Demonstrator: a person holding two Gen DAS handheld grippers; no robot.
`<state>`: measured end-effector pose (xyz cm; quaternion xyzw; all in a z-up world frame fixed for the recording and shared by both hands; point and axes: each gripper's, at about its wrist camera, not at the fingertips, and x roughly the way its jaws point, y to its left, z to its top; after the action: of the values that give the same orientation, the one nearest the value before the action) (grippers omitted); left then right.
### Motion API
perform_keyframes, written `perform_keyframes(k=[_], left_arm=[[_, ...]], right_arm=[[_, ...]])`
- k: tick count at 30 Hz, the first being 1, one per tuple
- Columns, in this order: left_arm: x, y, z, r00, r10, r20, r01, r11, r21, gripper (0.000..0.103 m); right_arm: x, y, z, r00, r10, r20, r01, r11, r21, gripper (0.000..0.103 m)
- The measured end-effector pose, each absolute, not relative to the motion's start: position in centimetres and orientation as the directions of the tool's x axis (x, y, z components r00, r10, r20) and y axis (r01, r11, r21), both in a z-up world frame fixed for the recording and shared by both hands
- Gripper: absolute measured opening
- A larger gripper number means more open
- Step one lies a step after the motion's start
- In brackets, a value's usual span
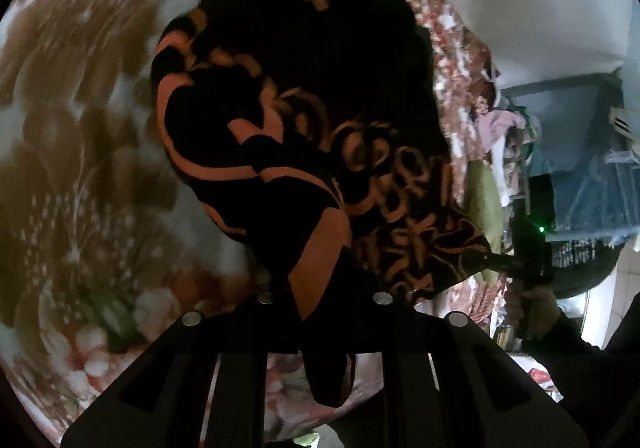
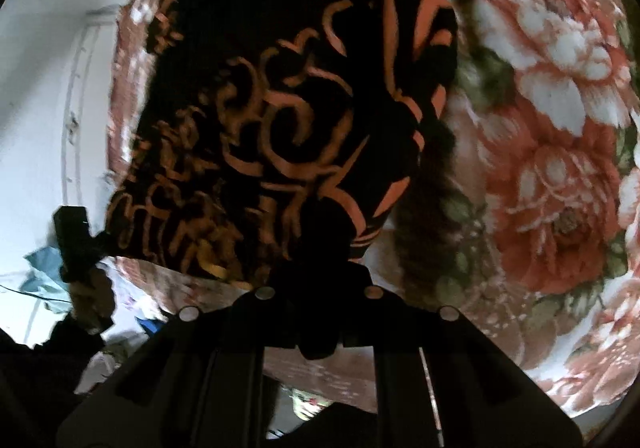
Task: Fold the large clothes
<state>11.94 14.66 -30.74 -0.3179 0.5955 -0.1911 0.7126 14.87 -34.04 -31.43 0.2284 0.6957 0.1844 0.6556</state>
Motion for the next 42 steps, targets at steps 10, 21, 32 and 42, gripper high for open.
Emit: perform_keyframes(k=[10, 21, 32, 42], left_arm=[[18.4, 13.6, -23.0, 0.368, -0.696, -0.616, 0.005, 0.664, -0.747, 0.012], [27.4, 15.6, -18.0, 0.457, -0.699, -0.550, 0.077, 0.647, -0.759, 0.012], [43.5, 17.9, -20.5, 0.446, -0.703, -0.554, 0.011, 0.624, -0.782, 0.012], [57.8, 19.8, -31.7, 0.354, -0.691, -0.630, -0.207, 0.599, -0.773, 0.012]], right_arm=[[21.5, -32.9, -24.0, 0.135, 0.690, -0.711, 0.030, 0.715, 0.699, 0.012], [31.9, -34.2, -18.7, 0.275, 0.711, -0.647, 0.007, 0.671, 0.741, 0.012], [47.9, -33.8, -21.8, 0.308, 0.660, -0.685, 0.020, 0.715, 0.698, 0.012], [61.9, -33.3, -32.4, 0.252, 0.609, -0.752, 0.101, 0.757, 0.646, 0.012]])
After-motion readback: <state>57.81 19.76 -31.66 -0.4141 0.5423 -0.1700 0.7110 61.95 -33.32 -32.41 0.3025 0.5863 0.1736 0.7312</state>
